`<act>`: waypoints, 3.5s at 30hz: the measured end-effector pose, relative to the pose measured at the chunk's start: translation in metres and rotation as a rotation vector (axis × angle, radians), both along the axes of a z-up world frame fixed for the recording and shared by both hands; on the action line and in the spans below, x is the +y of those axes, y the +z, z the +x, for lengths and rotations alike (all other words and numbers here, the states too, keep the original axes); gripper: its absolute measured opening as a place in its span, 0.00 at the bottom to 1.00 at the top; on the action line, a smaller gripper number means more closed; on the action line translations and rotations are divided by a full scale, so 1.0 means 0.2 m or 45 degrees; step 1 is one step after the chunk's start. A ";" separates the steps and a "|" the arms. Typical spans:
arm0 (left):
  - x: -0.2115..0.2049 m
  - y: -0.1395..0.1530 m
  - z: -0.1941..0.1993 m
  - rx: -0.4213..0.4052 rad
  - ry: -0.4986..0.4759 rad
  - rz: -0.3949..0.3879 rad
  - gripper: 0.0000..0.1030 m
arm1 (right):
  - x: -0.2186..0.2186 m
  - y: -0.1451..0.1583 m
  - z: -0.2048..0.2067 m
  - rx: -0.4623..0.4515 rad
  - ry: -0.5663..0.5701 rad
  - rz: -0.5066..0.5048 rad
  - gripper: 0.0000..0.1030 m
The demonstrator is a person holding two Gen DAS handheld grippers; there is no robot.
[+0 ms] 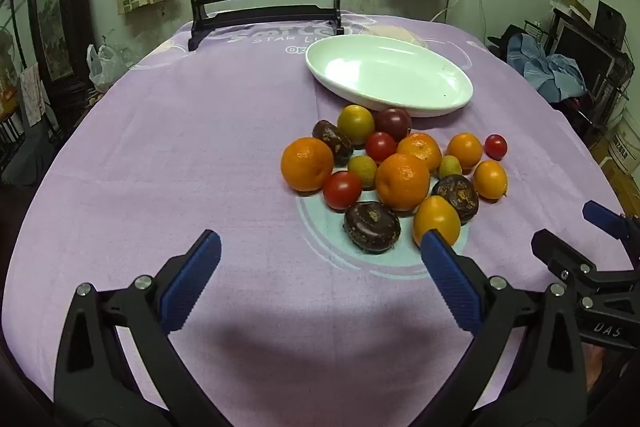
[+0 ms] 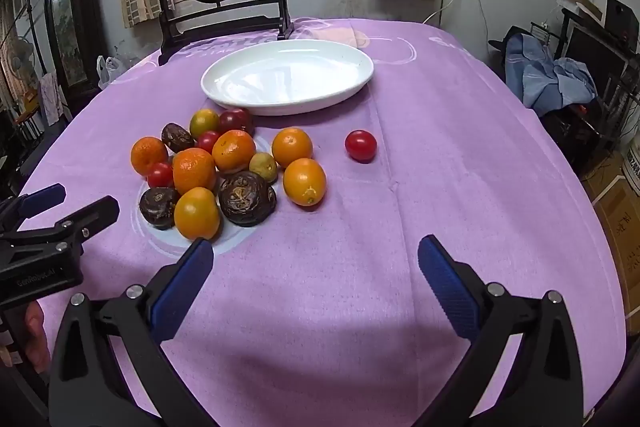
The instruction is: Organize fruits
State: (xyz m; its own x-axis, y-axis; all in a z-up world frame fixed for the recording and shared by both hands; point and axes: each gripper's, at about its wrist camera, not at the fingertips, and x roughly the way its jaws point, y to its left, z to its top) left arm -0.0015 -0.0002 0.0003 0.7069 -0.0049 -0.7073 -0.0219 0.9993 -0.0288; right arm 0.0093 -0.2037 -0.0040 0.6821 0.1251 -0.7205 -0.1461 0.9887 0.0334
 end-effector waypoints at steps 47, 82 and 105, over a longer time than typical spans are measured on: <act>-0.04 0.07 -0.03 -0.049 -0.032 -0.029 0.98 | 0.01 0.00 -0.01 0.013 0.011 0.012 0.99; -0.05 0.06 -0.04 -0.046 -0.032 -0.023 0.98 | 0.02 -0.02 -0.01 0.020 0.017 0.012 0.99; -0.03 0.01 -0.01 -0.016 -0.060 -0.006 0.98 | 0.01 -0.07 0.04 0.059 0.041 -0.082 0.99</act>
State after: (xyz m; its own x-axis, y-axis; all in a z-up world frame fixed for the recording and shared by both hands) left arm -0.0041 -0.0063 0.0015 0.7149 -0.0417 -0.6980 0.0253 0.9991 -0.0337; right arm 0.0174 -0.2021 -0.0171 0.6440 0.0990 -0.7586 -0.1778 0.9838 -0.0225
